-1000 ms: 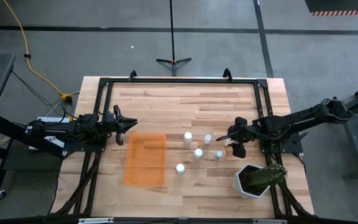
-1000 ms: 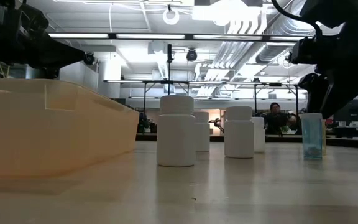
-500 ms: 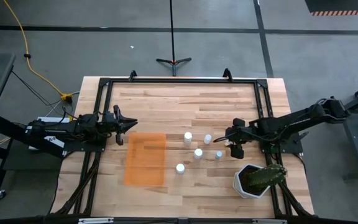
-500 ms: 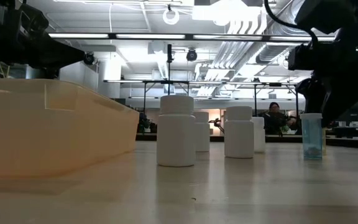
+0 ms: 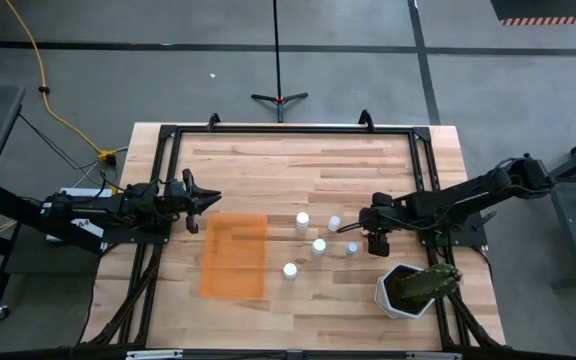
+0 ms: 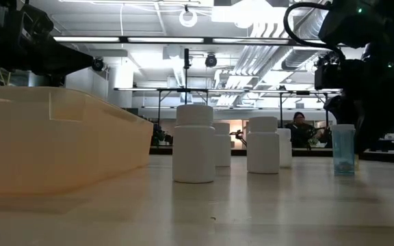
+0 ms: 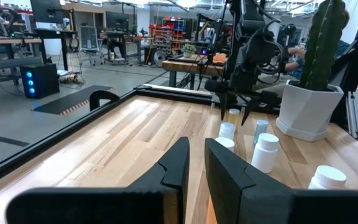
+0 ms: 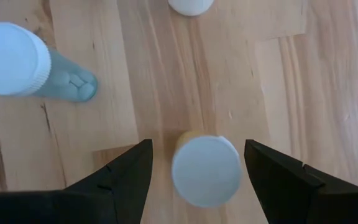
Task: Pick and place pill bottles into a basket
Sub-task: Put the yellow pill bottle into the orange bin
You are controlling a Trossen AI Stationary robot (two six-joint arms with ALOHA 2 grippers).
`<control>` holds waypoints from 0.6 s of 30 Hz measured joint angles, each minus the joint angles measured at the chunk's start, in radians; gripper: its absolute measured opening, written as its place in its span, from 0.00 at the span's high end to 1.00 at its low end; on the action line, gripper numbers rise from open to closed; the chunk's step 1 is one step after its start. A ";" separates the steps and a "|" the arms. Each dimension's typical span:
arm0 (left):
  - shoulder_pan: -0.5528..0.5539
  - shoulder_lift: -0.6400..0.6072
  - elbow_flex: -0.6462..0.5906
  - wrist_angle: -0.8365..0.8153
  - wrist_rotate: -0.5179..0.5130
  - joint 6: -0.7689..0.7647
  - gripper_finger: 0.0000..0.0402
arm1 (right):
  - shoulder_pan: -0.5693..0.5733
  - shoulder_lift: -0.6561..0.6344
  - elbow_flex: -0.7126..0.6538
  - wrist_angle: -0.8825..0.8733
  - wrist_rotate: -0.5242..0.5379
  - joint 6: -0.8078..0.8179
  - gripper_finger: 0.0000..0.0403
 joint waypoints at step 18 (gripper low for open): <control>0.000 0.000 0.000 0.000 0.000 0.000 0.78 | 0.000 0.000 0.000 0.001 0.008 0.006 0.51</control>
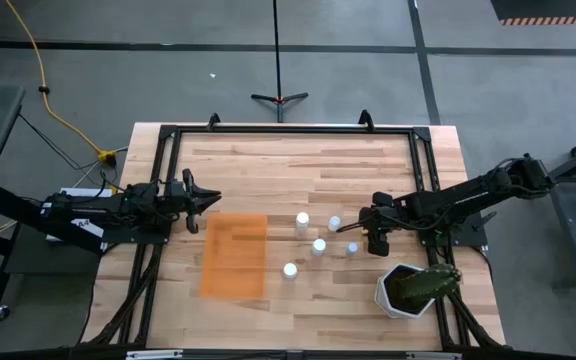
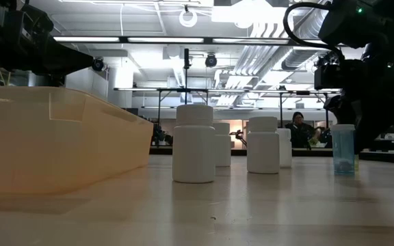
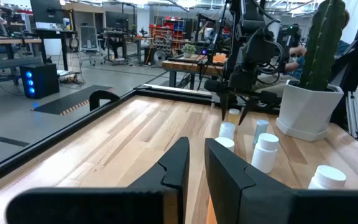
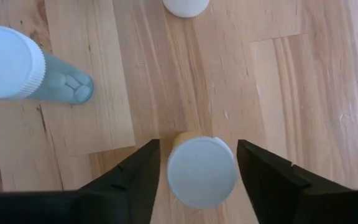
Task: Pick and place pill bottles into a basket
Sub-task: Put the yellow pill bottle into the orange bin
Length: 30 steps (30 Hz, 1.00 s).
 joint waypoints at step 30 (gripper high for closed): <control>0.000 0.000 0.000 0.000 0.000 0.000 0.78 | 0.000 -0.002 0.260 -0.016 0.119 -0.231 0.73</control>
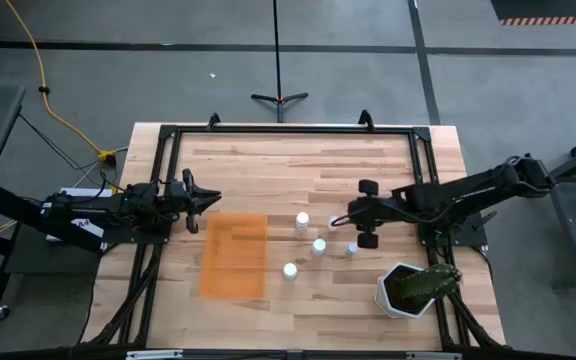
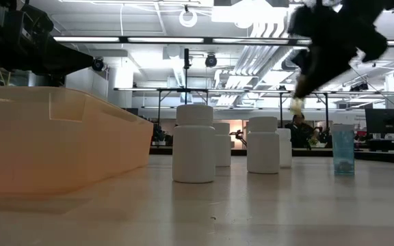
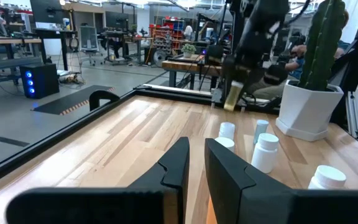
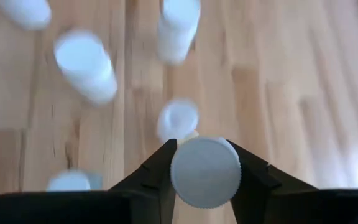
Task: Pick and place pill bottles into a basket
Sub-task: Put the yellow pill bottle into the orange bin
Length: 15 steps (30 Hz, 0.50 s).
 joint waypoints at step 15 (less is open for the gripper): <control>0.000 0.000 0.000 0.000 0.000 0.000 0.78 | -0.099 0.107 0.053 0.491 -0.194 -0.242 0.73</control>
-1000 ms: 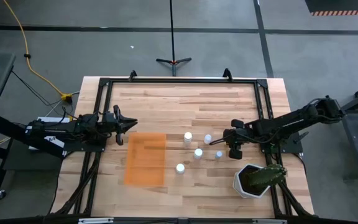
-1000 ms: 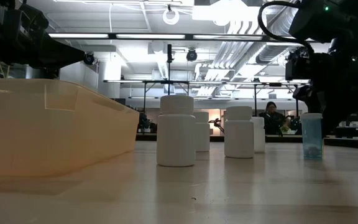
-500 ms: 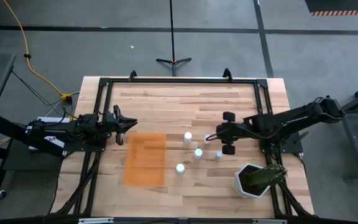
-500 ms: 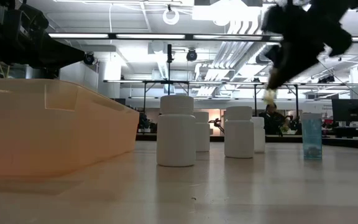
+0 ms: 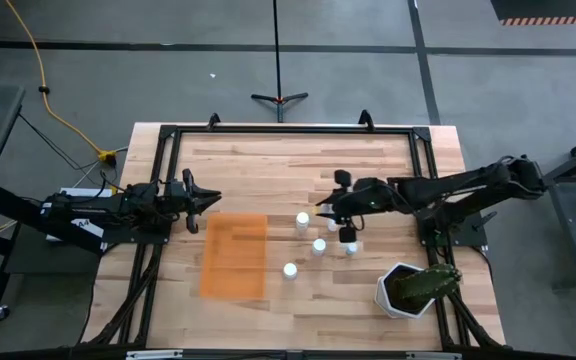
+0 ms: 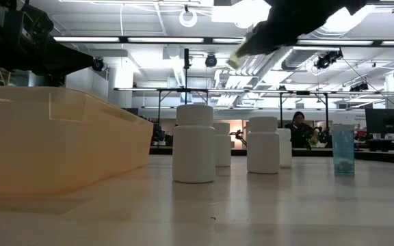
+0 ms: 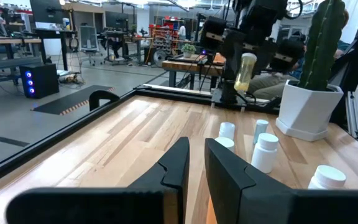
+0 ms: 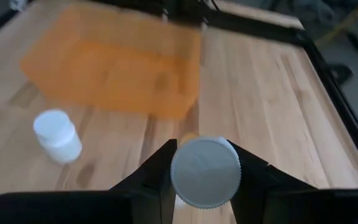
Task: Pick and place pill bottles into a basket
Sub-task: Put the yellow pill bottle into the orange bin
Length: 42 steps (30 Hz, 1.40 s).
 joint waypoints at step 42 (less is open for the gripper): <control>0.000 0.000 0.000 0.000 0.001 0.000 0.78 | -0.074 0.818 0.833 -0.303 -0.299 -0.158 0.73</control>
